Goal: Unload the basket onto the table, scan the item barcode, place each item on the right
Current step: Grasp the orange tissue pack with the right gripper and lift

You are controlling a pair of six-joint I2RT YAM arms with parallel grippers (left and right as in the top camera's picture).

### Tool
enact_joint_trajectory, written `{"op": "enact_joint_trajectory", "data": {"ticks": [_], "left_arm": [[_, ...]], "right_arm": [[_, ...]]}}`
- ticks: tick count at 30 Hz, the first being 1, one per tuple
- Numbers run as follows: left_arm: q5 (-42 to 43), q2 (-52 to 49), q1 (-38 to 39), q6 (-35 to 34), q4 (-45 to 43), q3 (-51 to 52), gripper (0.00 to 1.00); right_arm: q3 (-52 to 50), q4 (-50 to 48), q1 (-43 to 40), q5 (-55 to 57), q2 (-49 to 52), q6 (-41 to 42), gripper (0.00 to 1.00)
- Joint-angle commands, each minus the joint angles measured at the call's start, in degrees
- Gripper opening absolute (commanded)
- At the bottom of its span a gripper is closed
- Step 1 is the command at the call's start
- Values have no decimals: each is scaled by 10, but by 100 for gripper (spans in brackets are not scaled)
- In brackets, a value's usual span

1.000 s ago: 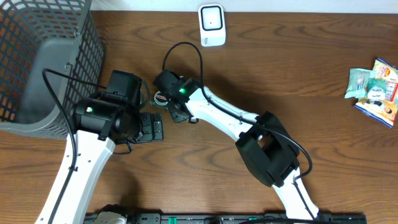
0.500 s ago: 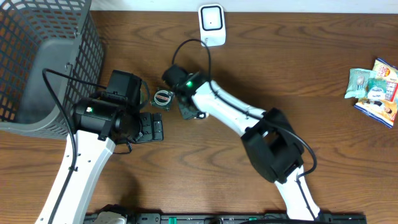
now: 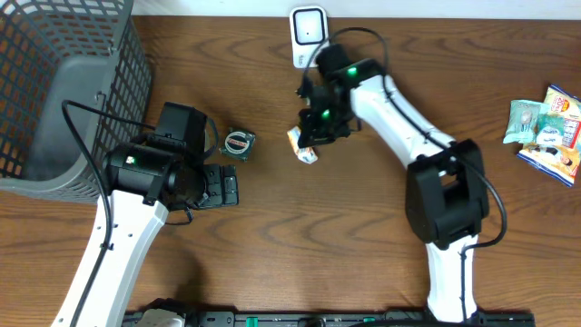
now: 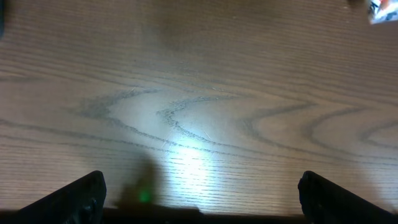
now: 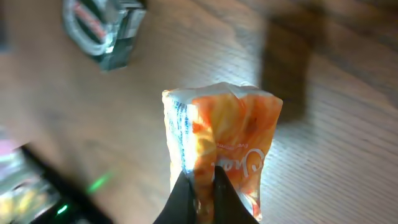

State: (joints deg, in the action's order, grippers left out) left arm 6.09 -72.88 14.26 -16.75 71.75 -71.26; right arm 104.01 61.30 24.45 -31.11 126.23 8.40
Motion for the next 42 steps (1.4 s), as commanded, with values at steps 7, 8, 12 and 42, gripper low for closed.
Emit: {"op": "enact_joint_trajectory", "data": {"ticks": [7,8,12,42], "left_arm": [[5,-1,-2,-5,1,0,98],[5,-1,-2,-5,1,0,98],[5,-1,-2,-5,1,0,98],[5,-1,-2,-5,1,0,98]], "right_arm": [[-148,-103,-65,-249,-10,-65,1],[-160,-110,-75,-231,-10,-63,1],[-170,-79,-110,-108,-10,-58,14],[-77,0,6,125,-61,-59,99]]}}
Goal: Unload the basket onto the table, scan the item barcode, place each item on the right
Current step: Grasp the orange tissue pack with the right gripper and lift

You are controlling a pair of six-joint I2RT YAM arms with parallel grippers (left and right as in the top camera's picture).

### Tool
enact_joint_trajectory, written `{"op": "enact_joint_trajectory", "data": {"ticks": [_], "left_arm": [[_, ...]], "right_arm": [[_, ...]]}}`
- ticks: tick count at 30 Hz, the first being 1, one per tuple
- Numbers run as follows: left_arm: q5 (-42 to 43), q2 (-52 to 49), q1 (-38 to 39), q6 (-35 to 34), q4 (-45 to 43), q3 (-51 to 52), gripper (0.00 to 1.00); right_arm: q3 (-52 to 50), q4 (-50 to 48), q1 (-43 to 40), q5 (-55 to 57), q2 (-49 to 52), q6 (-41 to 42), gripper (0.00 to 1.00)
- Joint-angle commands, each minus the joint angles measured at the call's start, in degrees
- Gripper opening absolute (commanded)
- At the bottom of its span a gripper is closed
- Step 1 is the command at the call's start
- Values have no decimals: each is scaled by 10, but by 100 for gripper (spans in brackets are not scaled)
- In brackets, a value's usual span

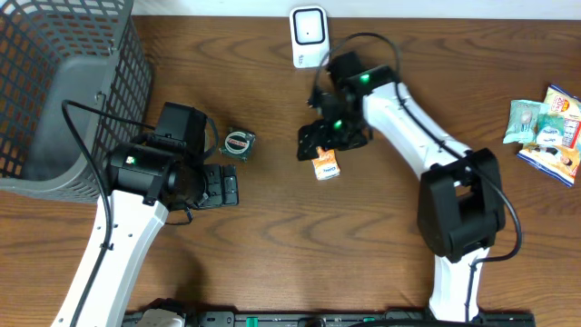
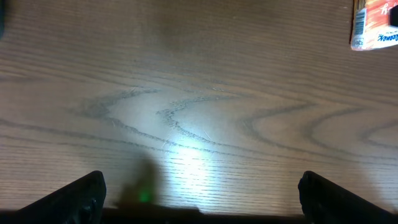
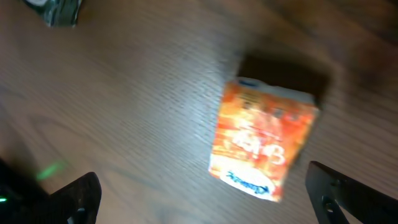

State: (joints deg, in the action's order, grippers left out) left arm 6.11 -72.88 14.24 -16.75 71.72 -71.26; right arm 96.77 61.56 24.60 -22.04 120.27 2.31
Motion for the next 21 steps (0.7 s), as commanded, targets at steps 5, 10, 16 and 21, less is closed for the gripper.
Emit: {"op": "enact_joint_trajectory", "data": {"ticks": [5,10,16,21], "left_arm": [[5,-1,-2,-5,2,0,98],[5,-1,-2,-5,2,0,98],[5,-1,-2,-5,2,0,98],[5,-1,-2,-5,2,0,98]], "right_arm": [[-5,-6,7,37,-2,19,99],[-5,-6,7,37,-2,19,99],[-5,-2,7,37,-2,19,99],[-5,-23,8,37,-2,19,99]]}}
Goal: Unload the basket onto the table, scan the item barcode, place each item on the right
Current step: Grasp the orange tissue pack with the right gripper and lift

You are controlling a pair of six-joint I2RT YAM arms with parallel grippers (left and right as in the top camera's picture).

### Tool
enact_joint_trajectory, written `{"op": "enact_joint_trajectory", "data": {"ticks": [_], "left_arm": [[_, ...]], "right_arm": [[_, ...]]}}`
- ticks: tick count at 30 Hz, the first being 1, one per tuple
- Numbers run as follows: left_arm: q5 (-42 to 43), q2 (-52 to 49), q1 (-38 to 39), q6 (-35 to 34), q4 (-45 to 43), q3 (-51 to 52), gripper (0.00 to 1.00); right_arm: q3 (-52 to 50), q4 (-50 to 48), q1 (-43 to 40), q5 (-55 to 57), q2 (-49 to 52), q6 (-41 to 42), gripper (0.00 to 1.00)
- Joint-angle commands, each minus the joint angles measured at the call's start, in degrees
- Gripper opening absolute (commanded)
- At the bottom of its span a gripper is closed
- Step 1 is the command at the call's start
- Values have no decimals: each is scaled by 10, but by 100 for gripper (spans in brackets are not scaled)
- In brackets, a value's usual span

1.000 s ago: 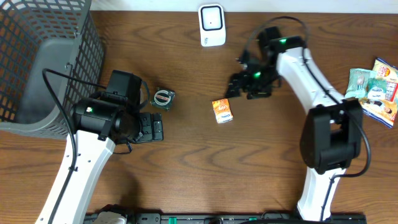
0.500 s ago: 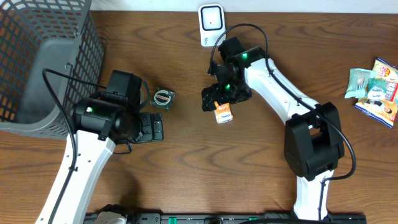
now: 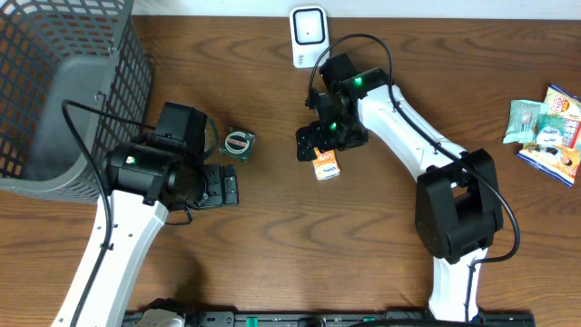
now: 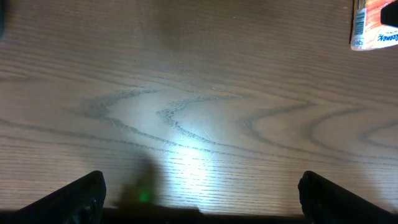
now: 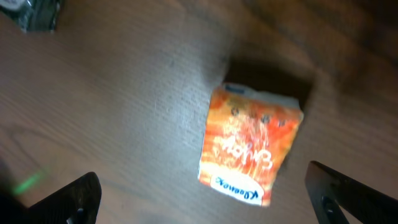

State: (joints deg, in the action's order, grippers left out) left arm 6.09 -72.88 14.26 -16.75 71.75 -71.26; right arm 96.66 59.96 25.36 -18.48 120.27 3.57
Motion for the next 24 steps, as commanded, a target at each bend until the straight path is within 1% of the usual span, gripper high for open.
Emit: {"op": "enact_joint_trajectory", "data": {"ticks": [1,7,10,12,13,15,17,20,21,24], "left_arm": [[5,-1,-2,-5,2,0,98],[5,-1,-2,-5,1,0,97],[5,-1,-2,-5,2,0,98],[5,-1,-2,-5,1,0,98],[5,-1,-2,-5,2,0,98],[5,-1,-2,-5,2,0,98],[5,-1,-2,-5,2,0,98],[5,-1,-2,-5,1,0,98],[5,-1,-2,-5,2,0,98],[5,-1,-2,-5,2,0,98]], "right_arm": [[-4,-12,0,1,-2,7,99],[-4,-30,1,8,-2,7,99],[-4,-31,-1,51,-2,8,99],[-4,-30,-6,83,-2,33,99],[-4,-30,-10,91,-2,43,97],[-4,-30,-19,91,-2,59,90],[-5,-30,-26,90,-2,67,86],[-6,-28,-29,80,-2,67,68],[-9,-28,-29,75,-2,67,65],[-22,-28,-28,74,-1,66,64]]}}
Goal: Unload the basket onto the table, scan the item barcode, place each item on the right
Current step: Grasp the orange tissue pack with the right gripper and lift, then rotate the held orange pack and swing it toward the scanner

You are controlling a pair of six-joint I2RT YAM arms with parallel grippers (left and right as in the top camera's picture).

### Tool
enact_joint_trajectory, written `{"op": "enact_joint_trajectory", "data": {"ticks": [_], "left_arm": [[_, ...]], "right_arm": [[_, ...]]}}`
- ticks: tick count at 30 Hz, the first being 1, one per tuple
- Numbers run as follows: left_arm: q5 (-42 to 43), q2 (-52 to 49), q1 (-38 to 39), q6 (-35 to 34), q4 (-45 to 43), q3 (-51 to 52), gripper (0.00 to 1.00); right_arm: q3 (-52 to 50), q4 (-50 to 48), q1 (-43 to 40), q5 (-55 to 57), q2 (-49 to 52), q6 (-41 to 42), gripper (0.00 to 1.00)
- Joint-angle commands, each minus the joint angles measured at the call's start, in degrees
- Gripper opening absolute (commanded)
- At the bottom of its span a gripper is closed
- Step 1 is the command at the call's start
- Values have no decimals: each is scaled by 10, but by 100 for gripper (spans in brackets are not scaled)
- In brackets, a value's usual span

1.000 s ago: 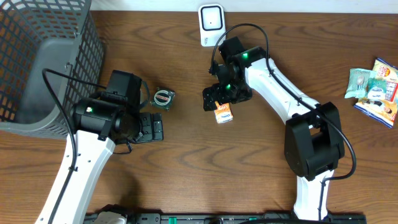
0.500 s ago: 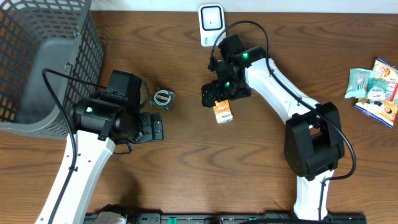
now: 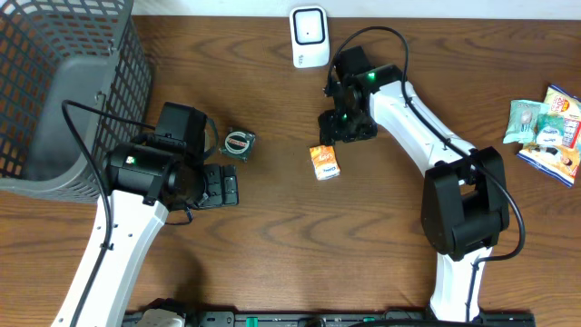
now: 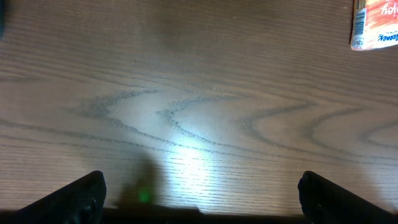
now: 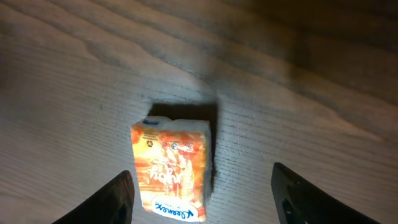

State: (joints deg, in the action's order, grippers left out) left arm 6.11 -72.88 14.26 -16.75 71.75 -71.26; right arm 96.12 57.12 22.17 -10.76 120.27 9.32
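Note:
An orange snack packet (image 3: pixel 325 162) lies flat on the wooden table (image 3: pixel 363 245), below the white barcode scanner (image 3: pixel 309 36) that stands at the far edge. In the right wrist view the packet (image 5: pixel 173 169) sits low and left of centre, nearer the left finger. My right gripper (image 5: pixel 205 198) hangs open above it with nothing held; overhead it (image 3: pixel 339 130) is just up and right of the packet. My left gripper (image 4: pixel 199 208) is open over bare wood at the left (image 3: pixel 222 186), with the packet (image 4: pixel 375 25) at the top right corner of its view.
A grey mesh basket (image 3: pixel 64 91) fills the far left corner. A small round tin (image 3: pixel 239 143) lies next to the left arm. Several snack packets (image 3: pixel 547 134) lie at the right edge.
My right gripper has shifted a little to the right and toward the scanner, still open. The orange packet lies where it was. The left arm has not moved.
My right gripper was shut on the orange packet, holding it below the scanner. Then the gripper was open and the packet lay flat on the table beneath it. The gripper stayed open over it and now stands slightly off to its upper right.

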Motion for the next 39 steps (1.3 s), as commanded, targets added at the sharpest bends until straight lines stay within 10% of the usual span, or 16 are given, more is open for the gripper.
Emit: {"op": "enact_joint_trajectory", "data": {"ticks": [1,12,18,39], "left_arm": [[5,-1,-2,-5,2,0,98],[5,-1,-2,-5,2,0,98],[5,-1,-2,-5,1,0,98],[5,-1,-2,-5,2,0,98]], "right_arm": [[-25,-2,4,-3,-2,9,62],[-132,-96,-1,-156,-1,-21,58],[-163,-97,-1,-131,-2,-21,28],[-125,-54,-42,-337,-24,-73,11]]}}
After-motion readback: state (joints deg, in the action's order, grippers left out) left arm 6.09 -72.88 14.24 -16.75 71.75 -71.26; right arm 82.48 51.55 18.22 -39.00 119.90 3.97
